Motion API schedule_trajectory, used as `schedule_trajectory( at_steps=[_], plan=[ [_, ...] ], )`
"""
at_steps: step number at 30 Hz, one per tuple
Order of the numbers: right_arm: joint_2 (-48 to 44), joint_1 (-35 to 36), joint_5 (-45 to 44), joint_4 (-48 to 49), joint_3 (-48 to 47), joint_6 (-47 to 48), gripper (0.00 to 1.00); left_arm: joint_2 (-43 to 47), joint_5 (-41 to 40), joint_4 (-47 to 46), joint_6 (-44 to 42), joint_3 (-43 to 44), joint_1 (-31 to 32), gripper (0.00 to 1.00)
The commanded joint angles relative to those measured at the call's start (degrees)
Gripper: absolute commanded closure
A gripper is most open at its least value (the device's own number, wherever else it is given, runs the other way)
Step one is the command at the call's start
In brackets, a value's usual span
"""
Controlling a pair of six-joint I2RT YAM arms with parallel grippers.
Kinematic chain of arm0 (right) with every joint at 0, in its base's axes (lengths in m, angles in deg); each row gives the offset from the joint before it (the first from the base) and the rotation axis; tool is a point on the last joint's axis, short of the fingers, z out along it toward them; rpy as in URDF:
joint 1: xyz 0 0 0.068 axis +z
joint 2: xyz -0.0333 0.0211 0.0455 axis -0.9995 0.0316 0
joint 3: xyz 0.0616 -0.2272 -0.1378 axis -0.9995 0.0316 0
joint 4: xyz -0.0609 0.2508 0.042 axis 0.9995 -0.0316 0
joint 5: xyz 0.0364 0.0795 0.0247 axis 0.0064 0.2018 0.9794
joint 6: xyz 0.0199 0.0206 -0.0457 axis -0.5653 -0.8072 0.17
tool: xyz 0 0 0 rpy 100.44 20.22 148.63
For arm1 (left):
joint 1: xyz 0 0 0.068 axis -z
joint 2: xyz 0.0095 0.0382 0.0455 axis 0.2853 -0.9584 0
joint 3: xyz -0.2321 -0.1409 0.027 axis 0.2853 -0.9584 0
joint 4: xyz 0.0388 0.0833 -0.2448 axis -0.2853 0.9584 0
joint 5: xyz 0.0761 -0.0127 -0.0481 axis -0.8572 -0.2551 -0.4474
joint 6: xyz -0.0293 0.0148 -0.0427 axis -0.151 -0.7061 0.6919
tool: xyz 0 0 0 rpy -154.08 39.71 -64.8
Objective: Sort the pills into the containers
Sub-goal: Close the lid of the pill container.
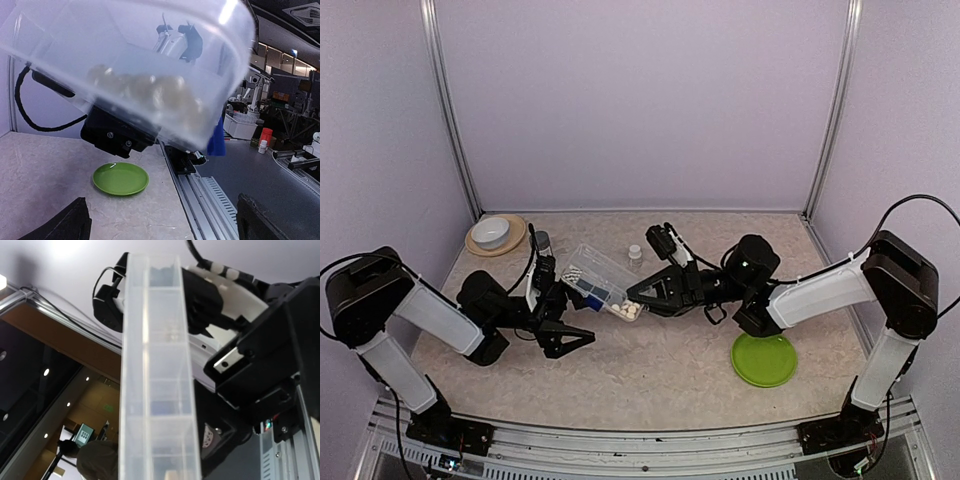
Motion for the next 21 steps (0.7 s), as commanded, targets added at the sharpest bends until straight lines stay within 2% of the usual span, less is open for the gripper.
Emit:
schedule_trajectory(
  at_steps=[1, 13, 21],
  plan=[
    [0.2, 0.6, 0.6, 5.6, 1.5, -1.6, 0.94, 2.1, 0.6, -15.8, -3.1, 0.8, 0.1, 0.01],
    [2.0, 2.5, 2.4, 7.9, 0.8, -1.6, 0.94, 1.3, 1.3, -15.8, -1.6, 4.9, -0.7, 0.01],
    [4.2, 2.7, 2.7, 11.6, 0.7, -3.8, 0.95, 0.8, 5.7, -15.8, -1.3, 6.5, -0.4, 0.01]
  ],
)
